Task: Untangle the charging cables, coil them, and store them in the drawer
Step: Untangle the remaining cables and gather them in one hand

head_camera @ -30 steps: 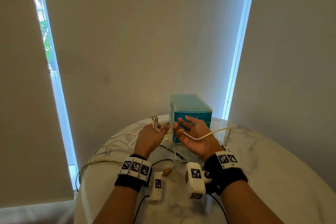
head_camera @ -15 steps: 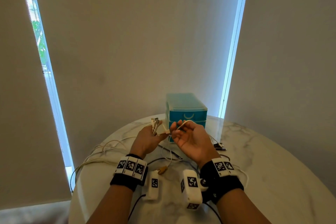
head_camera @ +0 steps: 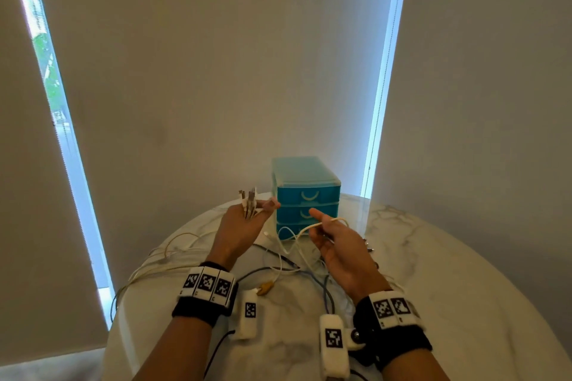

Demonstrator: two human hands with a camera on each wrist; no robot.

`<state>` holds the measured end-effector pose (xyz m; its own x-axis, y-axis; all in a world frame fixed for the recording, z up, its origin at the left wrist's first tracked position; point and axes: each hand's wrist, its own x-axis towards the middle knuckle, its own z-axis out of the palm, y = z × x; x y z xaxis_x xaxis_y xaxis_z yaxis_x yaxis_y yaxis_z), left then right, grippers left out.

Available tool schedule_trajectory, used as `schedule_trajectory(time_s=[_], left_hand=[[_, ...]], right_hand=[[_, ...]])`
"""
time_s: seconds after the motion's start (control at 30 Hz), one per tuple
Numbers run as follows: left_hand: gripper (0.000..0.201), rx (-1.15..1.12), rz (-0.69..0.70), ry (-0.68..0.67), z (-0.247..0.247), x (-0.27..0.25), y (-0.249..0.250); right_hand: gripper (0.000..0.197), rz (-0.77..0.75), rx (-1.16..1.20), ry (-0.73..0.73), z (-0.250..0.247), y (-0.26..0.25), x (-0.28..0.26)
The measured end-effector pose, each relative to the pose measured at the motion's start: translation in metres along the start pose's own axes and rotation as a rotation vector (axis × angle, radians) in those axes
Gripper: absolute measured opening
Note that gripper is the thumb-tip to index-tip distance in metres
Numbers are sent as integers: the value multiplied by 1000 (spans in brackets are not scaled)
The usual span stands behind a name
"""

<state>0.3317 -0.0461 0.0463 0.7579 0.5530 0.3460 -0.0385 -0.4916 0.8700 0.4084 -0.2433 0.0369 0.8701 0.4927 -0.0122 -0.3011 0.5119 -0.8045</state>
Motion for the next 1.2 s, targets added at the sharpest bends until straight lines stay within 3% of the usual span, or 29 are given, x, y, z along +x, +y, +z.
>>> schedule_trajectory(time_s=[0.1,0.23,0.33,0.5,0.57,0.7,0.83,0.9,1.0,1.07,1.17,1.2], left_hand=[[39,-54,46,-171,5,-5,7],[9,83,120,-322,12,-3,0],[9,55,121,-201,9,0,-1],[12,-150,103,111,2,1,1],[10,-159,110,184,4,2,2],[12,-161,65,355,-5,9,-3],[25,-222,-91,553,-29,22,-34],[29,-221,-142,527,-28,25,-44],[34,-247,-198,466,-21,27,-41],[36,-238,-139,428,-18,23,-31],[13,-205,-8,331,-11,13,-7],[15,-209,7,272,-10,6,6]], right_hand=[[26,-40,-18,26,3,7,4],[18,-26,-90,83,3,14,3],[29,27,-43,81,1,8,-2],[55,104,529,78,-13,-12,-5],[50,41,496,49,-7,-19,-10],[21,-213,369,118,7,-31,-16],[23,-304,435,242,-15,-48,-13],[22,-308,381,236,-20,-50,-12],[21,-301,72,164,-15,-37,-9],[23,-279,-165,88,-11,-22,-9],[23,-190,-432,-56,-6,-6,-13],[24,-161,-517,-103,-4,-2,-14]])
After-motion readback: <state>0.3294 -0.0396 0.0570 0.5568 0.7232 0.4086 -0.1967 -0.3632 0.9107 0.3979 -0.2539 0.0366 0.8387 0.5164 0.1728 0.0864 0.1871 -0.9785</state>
